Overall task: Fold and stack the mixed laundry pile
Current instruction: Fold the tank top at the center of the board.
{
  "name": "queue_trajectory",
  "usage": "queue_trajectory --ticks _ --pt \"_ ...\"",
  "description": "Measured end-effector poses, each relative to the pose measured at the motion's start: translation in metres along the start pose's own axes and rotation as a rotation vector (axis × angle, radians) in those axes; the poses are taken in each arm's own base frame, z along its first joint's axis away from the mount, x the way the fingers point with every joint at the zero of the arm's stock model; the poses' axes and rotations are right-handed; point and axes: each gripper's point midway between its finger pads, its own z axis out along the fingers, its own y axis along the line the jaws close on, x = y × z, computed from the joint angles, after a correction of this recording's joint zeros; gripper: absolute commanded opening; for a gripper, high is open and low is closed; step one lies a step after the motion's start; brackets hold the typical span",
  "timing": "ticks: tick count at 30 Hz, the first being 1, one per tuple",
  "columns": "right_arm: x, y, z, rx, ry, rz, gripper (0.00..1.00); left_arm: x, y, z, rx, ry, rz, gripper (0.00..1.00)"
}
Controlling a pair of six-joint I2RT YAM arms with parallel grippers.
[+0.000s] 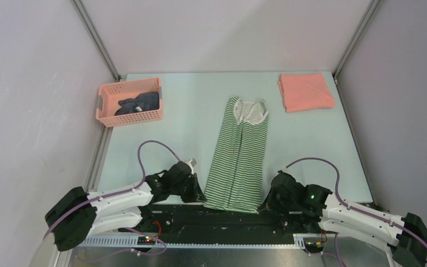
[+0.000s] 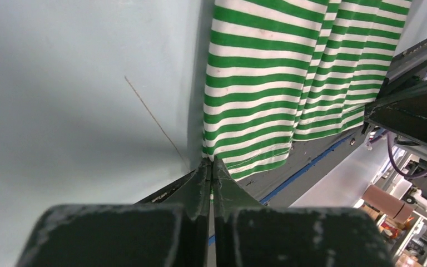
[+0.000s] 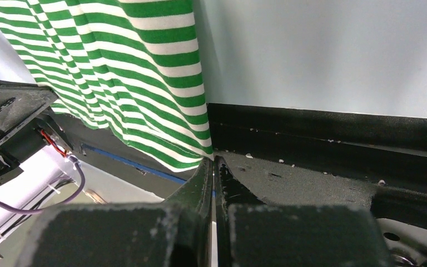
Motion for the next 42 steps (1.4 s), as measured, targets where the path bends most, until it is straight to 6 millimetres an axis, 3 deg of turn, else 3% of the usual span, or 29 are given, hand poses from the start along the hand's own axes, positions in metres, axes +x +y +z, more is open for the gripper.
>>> queue_trajectory --ticks 6,10,17,25,31,37,42 --pt "-0.006 -0.002 -0.003 0.016 -0.033 -0.025 0.00 -0.004 -0.010 -0.004 0.036 -0.025 0.013 0.00" --pt "-0.020 0.011 -0.012 0.015 -0.091 -0.085 0.00 -0.019 -0.026 -0.010 0.057 -0.067 0.016 0.00" --pt "-0.068 0.038 -0.020 0.003 -0.198 -0.226 0.00 -0.068 -0.051 -0.005 0.031 -0.119 -0.014 0.00" --pt "-0.132 0.040 -0.010 0.064 -0.259 -0.346 0.00 -0.141 -0.073 0.016 0.000 -0.148 0.001 0.00" --pt "-0.178 0.046 -0.004 0.076 -0.312 -0.416 0.00 -0.193 -0.073 0.041 -0.029 -0.160 0.031 0.00" --pt "-0.228 0.066 -0.004 0.058 -0.388 -0.478 0.00 -0.237 -0.081 0.053 -0.023 -0.191 0.049 0.00" --pt "-0.259 0.071 -0.005 0.059 -0.420 -0.483 0.00 -0.264 -0.087 0.061 -0.010 -0.215 0.056 0.00"
